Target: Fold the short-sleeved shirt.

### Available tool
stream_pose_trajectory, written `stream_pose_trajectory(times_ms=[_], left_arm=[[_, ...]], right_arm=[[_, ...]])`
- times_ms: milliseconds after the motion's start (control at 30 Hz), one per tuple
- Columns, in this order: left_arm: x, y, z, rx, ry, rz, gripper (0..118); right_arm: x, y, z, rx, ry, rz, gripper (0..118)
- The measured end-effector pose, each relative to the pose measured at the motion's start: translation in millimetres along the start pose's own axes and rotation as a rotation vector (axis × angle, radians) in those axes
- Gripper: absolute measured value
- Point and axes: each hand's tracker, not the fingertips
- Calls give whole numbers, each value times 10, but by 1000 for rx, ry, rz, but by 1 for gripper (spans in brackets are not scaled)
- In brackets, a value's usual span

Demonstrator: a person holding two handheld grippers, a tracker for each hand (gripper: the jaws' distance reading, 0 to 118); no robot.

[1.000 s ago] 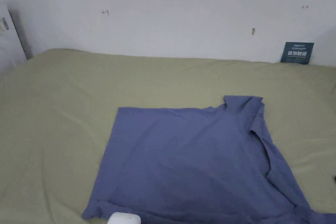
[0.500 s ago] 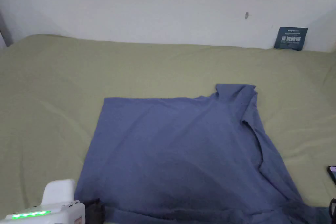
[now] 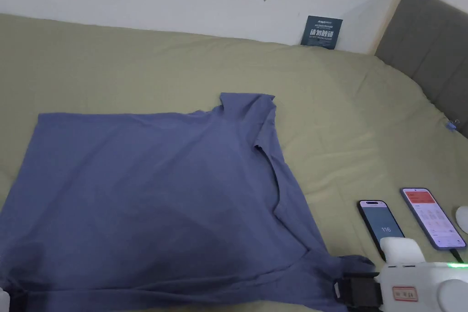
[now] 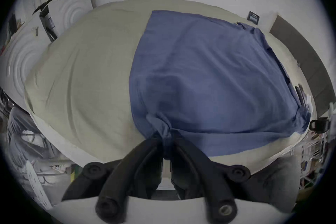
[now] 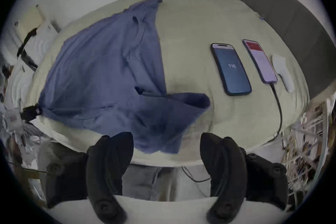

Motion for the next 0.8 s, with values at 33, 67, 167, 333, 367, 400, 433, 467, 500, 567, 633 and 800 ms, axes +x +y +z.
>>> stream_pose_trajectory(times_ms=[33, 67, 167, 333, 367, 400, 433, 467, 500, 567, 633, 800], left_arm=[[-12, -3, 5, -1, -12, 7, 6], [-17, -7, 10, 1, -13, 4, 6], [-103, 10, -12, 4, -25, 5, 6], [-128, -34, 50, 41, -45, 12, 6], [-130, -38, 57, 47, -49, 13, 6], [-137, -40, 61, 46, -51, 12, 6], [-139, -38, 63, 47, -56, 10, 6], [-142, -38, 66, 48, -61, 7, 6], [-143, -36, 68, 53, -60, 6, 6], [-147, -22, 105, 64, -66, 19, 6], [-143, 7, 188, 89, -73, 21, 6], [-139, 317, 339, 135, -69, -49, 6]], right_arm=[[10, 6, -75, 13, 7, 6, 83], [25, 33, -148, 23, 25, 4, 82], [-8, 82, -196, 33, -2, -43, 62], [-85, 3, 135, 192, -16, -27, 3], [-85, -18, 205, 234, 15, -43, 3], [-85, -25, 260, 256, 26, -45, 3], [-117, -21, 269, 271, 38, -52, 3], [-97, -13, 276, 273, 66, -62, 3], [-79, -3, 264, 264, 67, -69, 3], [-94, 23, 226, 267, 61, -76, 3], [-108, 18, 262, 279, 60, -79, 3], [-237, 219, 385, 351, 22, -1, 3]])
